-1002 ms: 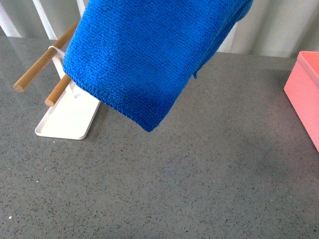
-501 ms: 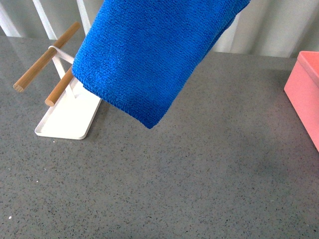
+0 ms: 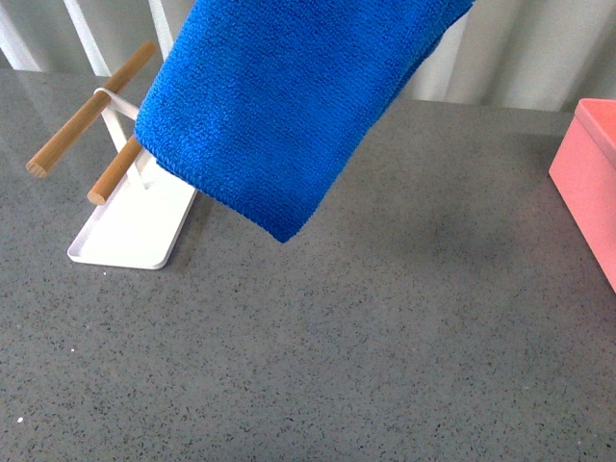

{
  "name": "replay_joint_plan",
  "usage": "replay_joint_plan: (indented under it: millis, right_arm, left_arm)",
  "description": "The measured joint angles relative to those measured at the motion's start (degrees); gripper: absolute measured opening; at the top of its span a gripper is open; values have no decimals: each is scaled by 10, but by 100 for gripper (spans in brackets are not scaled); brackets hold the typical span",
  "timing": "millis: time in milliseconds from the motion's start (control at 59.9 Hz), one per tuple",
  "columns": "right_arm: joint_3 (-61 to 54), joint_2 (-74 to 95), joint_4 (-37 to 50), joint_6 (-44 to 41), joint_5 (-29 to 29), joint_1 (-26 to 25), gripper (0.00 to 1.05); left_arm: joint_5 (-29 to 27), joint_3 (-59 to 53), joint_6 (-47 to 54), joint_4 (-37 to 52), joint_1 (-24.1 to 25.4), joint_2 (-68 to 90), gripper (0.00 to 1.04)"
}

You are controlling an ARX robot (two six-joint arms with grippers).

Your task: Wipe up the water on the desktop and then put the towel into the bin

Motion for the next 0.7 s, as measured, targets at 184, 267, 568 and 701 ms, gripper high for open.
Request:
replay_joint_plan:
  millis: [184,267,568,701]
  right_arm:
    - [77,124,20,15,-112,41,98]
    - [102,159,50,35,-148,63,98]
    - [163,278,108,82,-112,122,98]
    - [173,302,121,90,-119,138,98]
  left_arm:
    - [0,0,0,0,0,0,5]
    - [0,0,0,0,-1,0,5]
    - [0,0,0,0,0,0,5]
    - [0,0,0,0,0,0,5]
